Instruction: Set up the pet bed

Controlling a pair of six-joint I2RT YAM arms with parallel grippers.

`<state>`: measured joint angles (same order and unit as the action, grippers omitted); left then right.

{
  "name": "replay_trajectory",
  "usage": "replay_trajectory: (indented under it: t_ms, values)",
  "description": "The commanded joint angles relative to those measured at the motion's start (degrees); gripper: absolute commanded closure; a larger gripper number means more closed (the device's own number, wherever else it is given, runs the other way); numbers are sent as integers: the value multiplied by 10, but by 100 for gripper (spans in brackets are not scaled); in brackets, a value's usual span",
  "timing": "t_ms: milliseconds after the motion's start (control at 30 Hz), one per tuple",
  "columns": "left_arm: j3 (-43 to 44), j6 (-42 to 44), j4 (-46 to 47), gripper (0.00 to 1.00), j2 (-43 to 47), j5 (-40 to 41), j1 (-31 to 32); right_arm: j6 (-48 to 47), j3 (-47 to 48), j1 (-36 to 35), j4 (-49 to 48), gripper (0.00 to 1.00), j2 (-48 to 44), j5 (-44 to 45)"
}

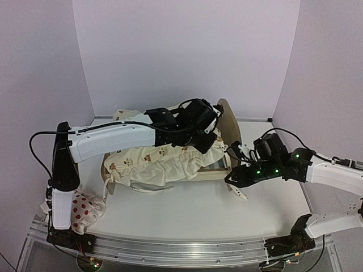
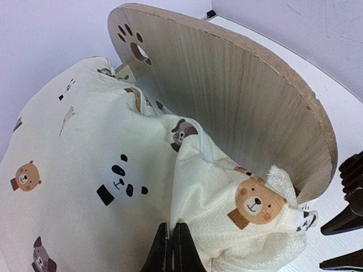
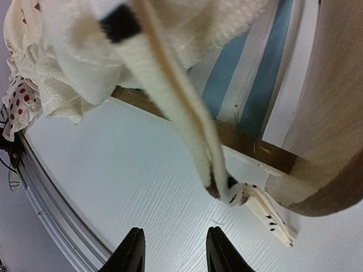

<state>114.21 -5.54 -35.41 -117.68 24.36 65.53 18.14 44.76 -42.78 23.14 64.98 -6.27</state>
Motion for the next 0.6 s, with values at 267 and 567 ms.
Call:
replay_trajectory:
  t_ms: [267, 567]
  values:
    - [-83, -46, 44, 100, 116, 29, -25, -10, 79, -1, -60, 69, 70, -10]
    - [-98, -46, 48, 100, 127, 31, -30, -24, 100, 0, -69, 77, 116, 1]
